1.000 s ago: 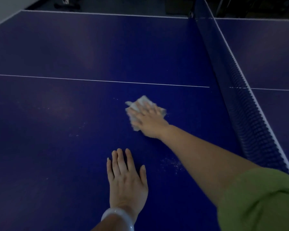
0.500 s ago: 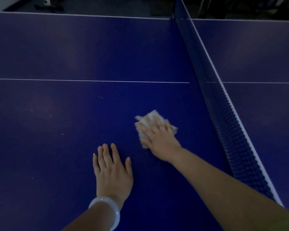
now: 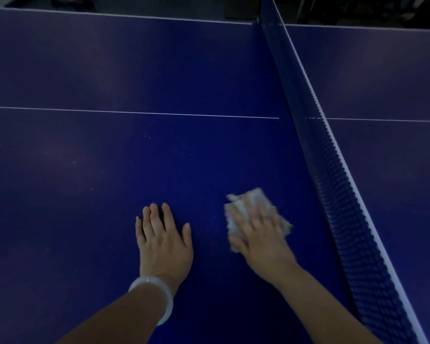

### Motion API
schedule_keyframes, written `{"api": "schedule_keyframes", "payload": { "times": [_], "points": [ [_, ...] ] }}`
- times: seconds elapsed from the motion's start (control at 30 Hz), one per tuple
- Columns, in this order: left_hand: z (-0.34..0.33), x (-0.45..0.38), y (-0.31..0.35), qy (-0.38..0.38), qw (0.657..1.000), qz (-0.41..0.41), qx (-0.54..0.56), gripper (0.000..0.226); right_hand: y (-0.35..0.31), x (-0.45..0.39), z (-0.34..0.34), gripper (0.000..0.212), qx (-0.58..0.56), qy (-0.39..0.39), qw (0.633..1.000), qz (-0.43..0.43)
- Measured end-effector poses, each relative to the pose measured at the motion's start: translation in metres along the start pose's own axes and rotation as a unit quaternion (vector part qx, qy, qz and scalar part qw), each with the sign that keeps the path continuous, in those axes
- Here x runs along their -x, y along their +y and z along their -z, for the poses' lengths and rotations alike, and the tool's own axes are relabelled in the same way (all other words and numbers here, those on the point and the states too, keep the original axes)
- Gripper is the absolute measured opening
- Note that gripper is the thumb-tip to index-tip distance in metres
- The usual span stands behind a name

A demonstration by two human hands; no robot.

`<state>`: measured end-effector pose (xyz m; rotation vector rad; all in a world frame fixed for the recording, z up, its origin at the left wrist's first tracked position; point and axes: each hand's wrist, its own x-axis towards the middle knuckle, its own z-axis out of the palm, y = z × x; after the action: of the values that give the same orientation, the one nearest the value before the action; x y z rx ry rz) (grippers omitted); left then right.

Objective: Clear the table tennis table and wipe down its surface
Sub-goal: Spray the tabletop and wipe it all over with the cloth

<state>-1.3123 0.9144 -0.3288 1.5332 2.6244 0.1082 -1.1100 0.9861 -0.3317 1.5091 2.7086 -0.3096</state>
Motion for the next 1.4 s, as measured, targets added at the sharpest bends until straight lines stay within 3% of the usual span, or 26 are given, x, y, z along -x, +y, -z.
{"api": "schedule_keyframes", "payload": {
  "times": [0.1, 0.17, 0.27, 0.37, 0.47, 0.63, 0.83, 0.97, 1.07, 1.17, 1.3, 1.4],
  "points": [
    [-0.001, -0.001, 0.001, 0.005, 1.0, 0.0, 0.006, 0.073, 0.03, 0.029, 0.0, 0.061, -0.035, 0.038, 0.983, -0.177],
    [-0.002, -0.001, 0.0, 0.002, 1.0, -0.001, 0.004, 0.072, 0.01, 0.039, -0.005, 0.058, -0.024, 0.06, 0.972, -0.226],
    [-0.003, -0.001, -0.001, 0.009, 1.0, -0.001, 0.001, 0.071, -0.048, 0.028, -0.017, 0.064, -0.023, 0.054, 0.99, -0.127],
    [-0.003, -0.001, -0.001, 0.018, 1.0, -0.005, 0.0, 0.069, -0.066, -0.011, -0.013, 0.062, -0.003, 0.031, 0.999, -0.044],
    [-0.004, -0.002, -0.002, 0.009, 1.0, -0.005, 0.001, 0.072, -0.034, -0.04, -0.001, 0.062, 0.007, 0.015, 0.997, -0.079],
    [-0.006, -0.002, -0.004, 0.011, 1.0, -0.007, 0.014, 0.07, 0.005, -0.007, 0.005, 0.061, -0.034, 0.011, 0.971, -0.237],
    [-0.002, 0.0, -0.005, 0.021, 0.999, -0.007, 0.039, 0.07, -0.088, 0.027, -0.017, 0.061, -0.019, 0.061, 0.988, -0.138],
    [0.004, 0.001, -0.011, 0.017, 0.994, -0.027, 0.105, 0.066, -0.092, 0.018, -0.019, 0.058, -0.001, 0.072, 0.988, -0.136],
    [0.009, 0.002, -0.038, 0.011, 0.983, -0.099, 0.151, 0.061, -0.091, 0.019, -0.02, 0.059, -0.01, 0.066, 0.99, -0.128],
    [0.015, 0.004, -0.086, 0.042, 0.987, -0.124, 0.093, 0.067, -0.092, 0.02, -0.02, 0.061, 0.002, 0.062, 0.988, -0.14],
    [0.017, -0.021, -0.129, 0.028, 0.995, -0.083, 0.045, 0.073, -0.116, 0.017, -0.022, 0.063, 0.001, 0.066, 0.985, -0.156],
    [0.016, -0.036, -0.129, 0.019, 0.998, -0.051, 0.039, 0.075, -0.133, 0.003, -0.029, 0.062, 0.01, 0.048, 0.997, -0.055]
  ]
}}
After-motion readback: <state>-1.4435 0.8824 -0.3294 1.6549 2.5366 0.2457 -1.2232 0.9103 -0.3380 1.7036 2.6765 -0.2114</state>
